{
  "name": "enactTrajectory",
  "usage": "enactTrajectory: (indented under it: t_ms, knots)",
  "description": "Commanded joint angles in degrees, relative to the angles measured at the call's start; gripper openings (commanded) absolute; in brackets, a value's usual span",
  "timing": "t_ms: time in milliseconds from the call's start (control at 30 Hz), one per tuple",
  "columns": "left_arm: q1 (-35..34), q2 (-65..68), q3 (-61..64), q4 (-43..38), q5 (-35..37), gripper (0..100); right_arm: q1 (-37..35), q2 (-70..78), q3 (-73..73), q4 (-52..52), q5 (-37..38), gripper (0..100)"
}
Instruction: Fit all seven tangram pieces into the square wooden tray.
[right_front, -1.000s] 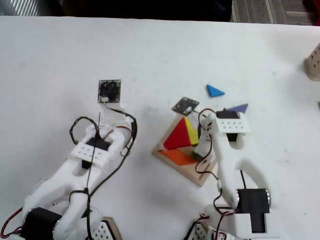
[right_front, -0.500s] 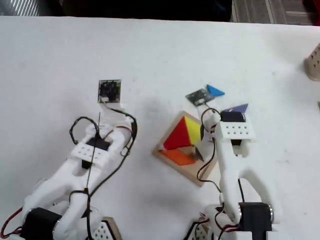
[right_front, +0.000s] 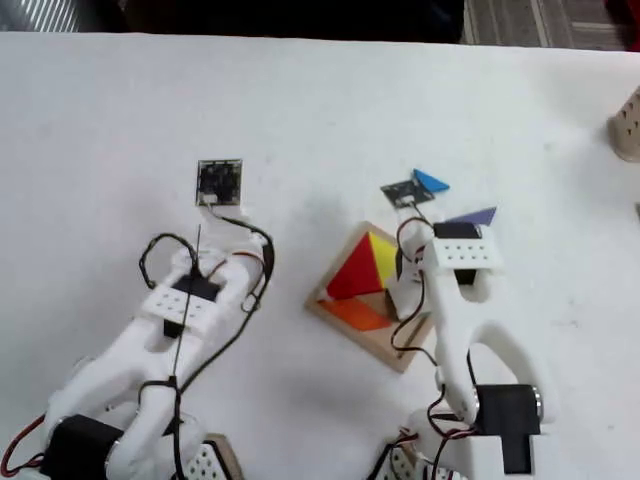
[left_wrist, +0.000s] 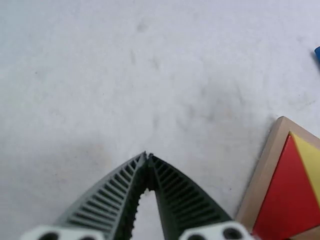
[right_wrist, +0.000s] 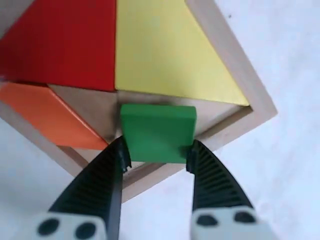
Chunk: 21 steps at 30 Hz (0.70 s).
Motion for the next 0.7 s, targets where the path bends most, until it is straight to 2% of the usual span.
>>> enactTrajectory:
  t_ms: [0,67,300,533,667]
  knots:
    - [0.4,-1.7,-1.0,-0.5,-0.7,2,-1.7,-0.1,-0.3,-0.8,-0.5,2.2]
    - [0.4,-1.7,-1.0,-0.5,-0.7,2,-2.1,-0.1,-0.3,-0.6,-0.6,4.5]
    - [0.4,-1.7,-1.0,-0.5,-0.7,2,-1.5,-0.6,-0.3,-0.4,-4.0,22.0]
    - [0.4,-1.7,-1.0,-0.5,-0.7,2,-1.3,-0.7,-0.8,2.4,-4.1,22.4]
    - [0.4,-1.7,-1.0,-0.5,-0.7,2,2.3,-0.7,-3.2,3.2,-3.8,22.2]
